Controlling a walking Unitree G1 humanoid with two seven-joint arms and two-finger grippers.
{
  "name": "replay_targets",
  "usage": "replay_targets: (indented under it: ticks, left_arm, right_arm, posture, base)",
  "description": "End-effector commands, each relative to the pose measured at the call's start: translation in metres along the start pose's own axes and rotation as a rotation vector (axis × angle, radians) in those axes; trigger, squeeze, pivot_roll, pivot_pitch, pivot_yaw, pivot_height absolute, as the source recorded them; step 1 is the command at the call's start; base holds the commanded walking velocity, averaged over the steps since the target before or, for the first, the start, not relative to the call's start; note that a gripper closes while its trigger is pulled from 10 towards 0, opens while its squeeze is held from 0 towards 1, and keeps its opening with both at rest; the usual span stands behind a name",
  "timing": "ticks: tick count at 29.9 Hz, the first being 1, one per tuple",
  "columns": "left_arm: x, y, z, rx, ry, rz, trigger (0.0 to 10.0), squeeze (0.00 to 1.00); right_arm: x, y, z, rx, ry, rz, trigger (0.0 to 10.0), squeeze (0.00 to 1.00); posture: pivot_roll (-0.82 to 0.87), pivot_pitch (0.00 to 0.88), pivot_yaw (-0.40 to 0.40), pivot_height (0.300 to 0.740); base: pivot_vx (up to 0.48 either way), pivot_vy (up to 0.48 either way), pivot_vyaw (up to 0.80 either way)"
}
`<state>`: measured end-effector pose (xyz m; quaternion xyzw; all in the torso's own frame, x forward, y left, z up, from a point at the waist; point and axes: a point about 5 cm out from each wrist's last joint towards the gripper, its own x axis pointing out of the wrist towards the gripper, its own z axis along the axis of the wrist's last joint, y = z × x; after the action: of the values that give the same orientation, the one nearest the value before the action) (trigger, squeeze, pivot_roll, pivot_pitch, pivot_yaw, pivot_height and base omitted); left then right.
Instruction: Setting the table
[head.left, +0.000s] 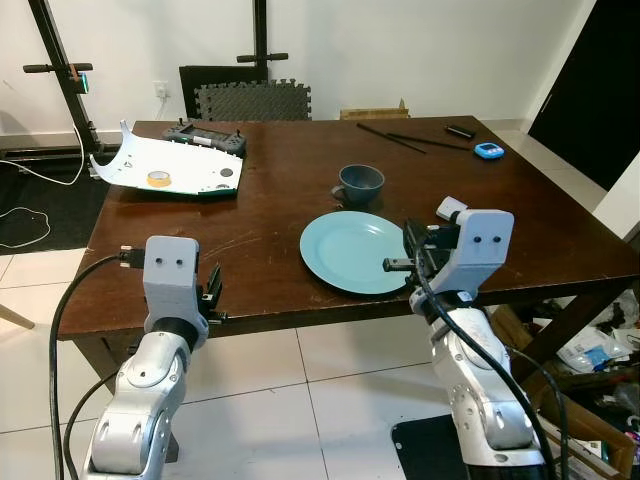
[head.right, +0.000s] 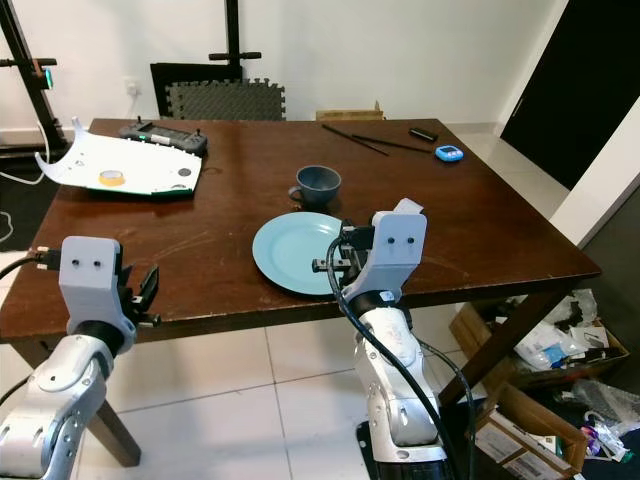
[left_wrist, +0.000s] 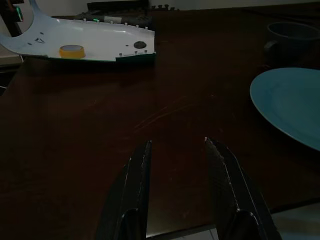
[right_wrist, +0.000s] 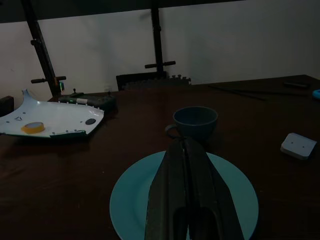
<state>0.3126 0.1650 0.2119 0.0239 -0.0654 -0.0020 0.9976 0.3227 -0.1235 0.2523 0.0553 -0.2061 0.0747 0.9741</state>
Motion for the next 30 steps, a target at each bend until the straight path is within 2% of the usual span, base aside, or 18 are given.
replay_targets:
  ticks: [1,5,13,30]
  left_arm:
    - [-0.002,0.001,-0.009,0.014,0.039,-0.016,10.0,0.0]
    - [0.003,0.005,0.004,0.047,-0.023,-0.062,10.0,0.0]
    - [0.008,0.007,0.01,0.054,-0.046,-0.041,10.0,0.0]
    - [0.01,0.012,0.012,0.07,-0.059,-0.019,10.0,0.0]
  right_arm:
    - [-0.003,-0.002,-0.004,-0.003,0.017,-0.002,10.0,0.0]
    - [-0.002,-0.004,-0.005,-0.007,0.019,-0.01,10.0,0.0]
    - [0.0,-0.004,-0.004,-0.009,0.017,-0.012,10.0,0.0]
    - [-0.001,-0.003,-0.005,-0.004,0.022,-0.014,10.0,0.0]
  posture:
    - [0.01,0.099,-0.019,0.74]
    - [0.01,0.097,-0.022,0.74]
    - [0.01,0.102,-0.019,0.74]
    - [0.01,0.111,-0.021,0.74]
  base:
    - [0.0,0.0,0.0]
    - [0.0,0.0,0.0]
    - [0.0,0.0,0.0]
    - [0.467,0.0,0.0]
